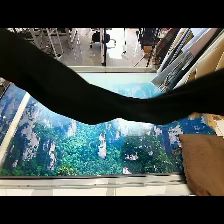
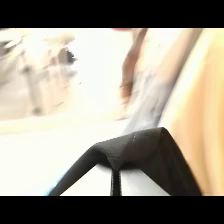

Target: Fold the clothes and pants, and hang the long-sleeved shirts on hangers.

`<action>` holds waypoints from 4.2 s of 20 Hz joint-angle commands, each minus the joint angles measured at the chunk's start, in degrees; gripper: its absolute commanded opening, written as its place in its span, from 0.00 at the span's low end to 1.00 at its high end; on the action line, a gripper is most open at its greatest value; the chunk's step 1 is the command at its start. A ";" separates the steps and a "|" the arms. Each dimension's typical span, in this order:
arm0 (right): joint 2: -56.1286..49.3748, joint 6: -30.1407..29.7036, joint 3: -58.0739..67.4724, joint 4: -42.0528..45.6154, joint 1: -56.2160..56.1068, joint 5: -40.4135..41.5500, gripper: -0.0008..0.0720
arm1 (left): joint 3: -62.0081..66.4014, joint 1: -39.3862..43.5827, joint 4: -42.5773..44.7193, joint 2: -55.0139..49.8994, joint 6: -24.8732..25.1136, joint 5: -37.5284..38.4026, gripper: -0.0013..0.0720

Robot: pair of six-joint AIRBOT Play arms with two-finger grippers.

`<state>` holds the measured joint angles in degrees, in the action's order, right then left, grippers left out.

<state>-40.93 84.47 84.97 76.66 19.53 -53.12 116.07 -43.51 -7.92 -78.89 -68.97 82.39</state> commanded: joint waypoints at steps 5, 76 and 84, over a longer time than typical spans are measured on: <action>-9.44 -3.76 2.47 -3.28 7.56 -38.05 0.03 | -11.72 -10.10 38.03 -1.68 -5.11 -1.84 0.03; 0.57 3.39 3.52 10.38 -9.88 -24.00 0.02 | -18.27 -32.65 27.91 14.21 -2.60 -9.31 0.03; -1.07 4.92 -24.26 8.33 -9.90 -10.05 0.02 | -18.29 -28.24 47.52 10.56 -1.92 -3.21 0.03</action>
<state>-40.93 88.16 68.90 86.59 9.67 -70.61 97.78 -73.36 33.69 -66.30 -70.89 77.65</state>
